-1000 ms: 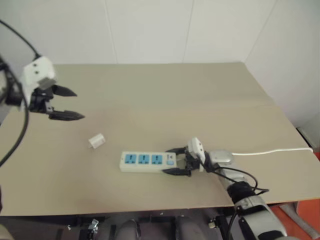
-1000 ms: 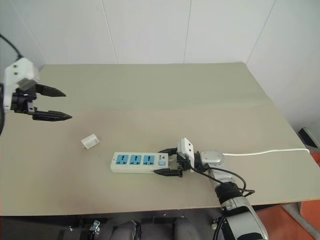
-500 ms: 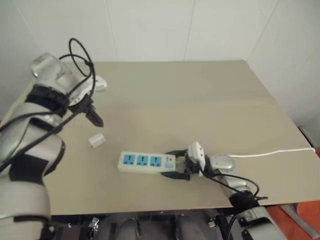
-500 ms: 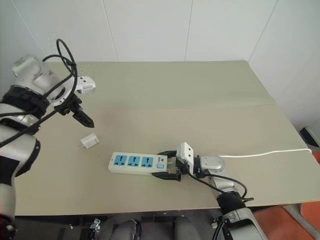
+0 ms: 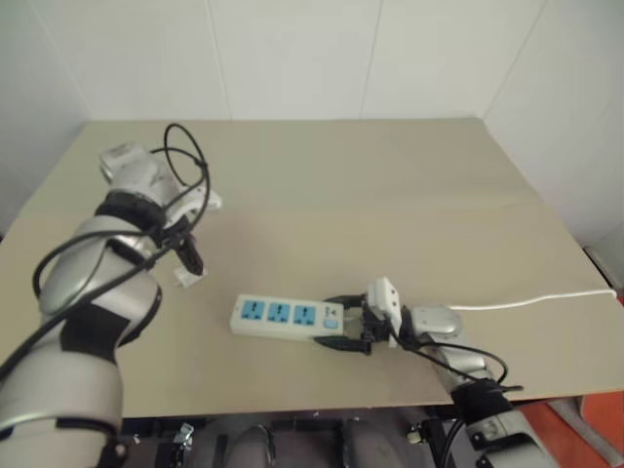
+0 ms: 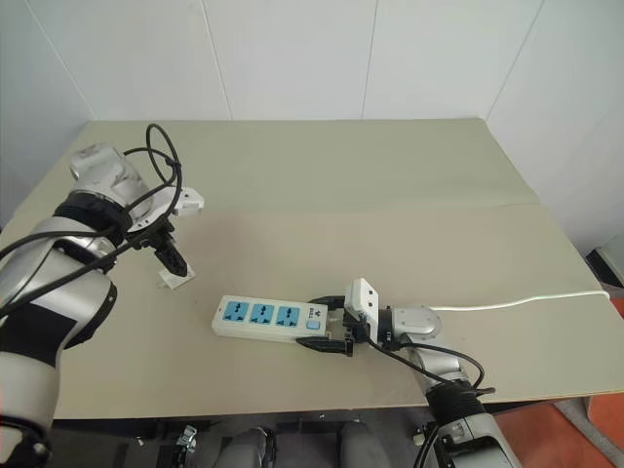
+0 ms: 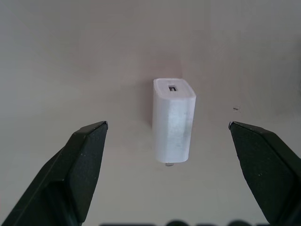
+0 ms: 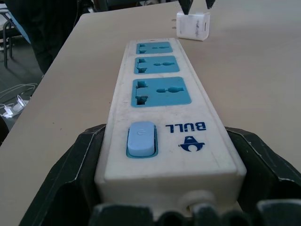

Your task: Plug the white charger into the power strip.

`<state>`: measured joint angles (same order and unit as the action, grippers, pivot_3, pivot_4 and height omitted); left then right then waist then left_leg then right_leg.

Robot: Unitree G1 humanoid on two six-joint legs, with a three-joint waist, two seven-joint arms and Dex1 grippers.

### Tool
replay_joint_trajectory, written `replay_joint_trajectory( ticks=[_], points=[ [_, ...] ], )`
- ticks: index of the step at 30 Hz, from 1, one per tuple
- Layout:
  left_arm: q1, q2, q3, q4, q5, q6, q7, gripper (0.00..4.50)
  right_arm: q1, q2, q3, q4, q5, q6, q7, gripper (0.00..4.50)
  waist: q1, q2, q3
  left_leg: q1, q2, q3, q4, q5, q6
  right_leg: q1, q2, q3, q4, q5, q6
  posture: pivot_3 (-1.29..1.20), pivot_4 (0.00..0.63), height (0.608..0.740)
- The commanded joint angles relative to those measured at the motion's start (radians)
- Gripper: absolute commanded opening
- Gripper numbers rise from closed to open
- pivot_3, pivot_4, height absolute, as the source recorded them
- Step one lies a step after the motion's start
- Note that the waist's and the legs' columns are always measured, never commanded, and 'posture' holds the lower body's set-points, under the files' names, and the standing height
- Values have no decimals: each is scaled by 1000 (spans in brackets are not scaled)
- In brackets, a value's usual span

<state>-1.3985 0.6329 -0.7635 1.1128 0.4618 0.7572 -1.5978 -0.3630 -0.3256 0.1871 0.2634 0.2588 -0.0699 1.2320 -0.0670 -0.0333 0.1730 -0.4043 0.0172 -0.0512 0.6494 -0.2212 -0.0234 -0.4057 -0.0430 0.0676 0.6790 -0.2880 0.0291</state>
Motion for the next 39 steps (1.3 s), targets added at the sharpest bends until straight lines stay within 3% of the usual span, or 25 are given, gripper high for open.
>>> replay_joint_trajectory(
  ticks=[1, 22, 34, 39],
  points=[
    [13, -2, 1, -6, 36, -32, -5, 4500, 18, 0, 9, -45, 11, 24, -16, 3433, 0, 0, 0, 0, 0, 0, 0, 0, 0, 0, 0, 0, 0, 0, 0, 0, 150, 740],
    [93, -37, 82, -72, 37, -136, 108, 4500, 64, 9, 18, -109, 19, 67, -54, 3433, 0, 0, 0, 0, 0, 0, 6, 0, 0, 0, 0, 0, 2, 0, 0, 0, 150, 740],
    [97, -48, 96, -63, 44, -133, 106, 1122, 67, 2, 16, -112, 23, 78, -54, 3433, 0, 0, 0, -1, 0, 0, 10, 0, 0, 1, 0, 0, 4, 0, 0, 0, 150, 740],
    [75, -27, 145, -93, 13, -130, 98, 1023, 61, 4, 17, -108, 26, 81, -54, 3433, 0, 0, 0, -1, -1, 0, 10, 0, 0, 1, 0, 0, 4, 0, 0, 0, 150, 740]
  ],
)
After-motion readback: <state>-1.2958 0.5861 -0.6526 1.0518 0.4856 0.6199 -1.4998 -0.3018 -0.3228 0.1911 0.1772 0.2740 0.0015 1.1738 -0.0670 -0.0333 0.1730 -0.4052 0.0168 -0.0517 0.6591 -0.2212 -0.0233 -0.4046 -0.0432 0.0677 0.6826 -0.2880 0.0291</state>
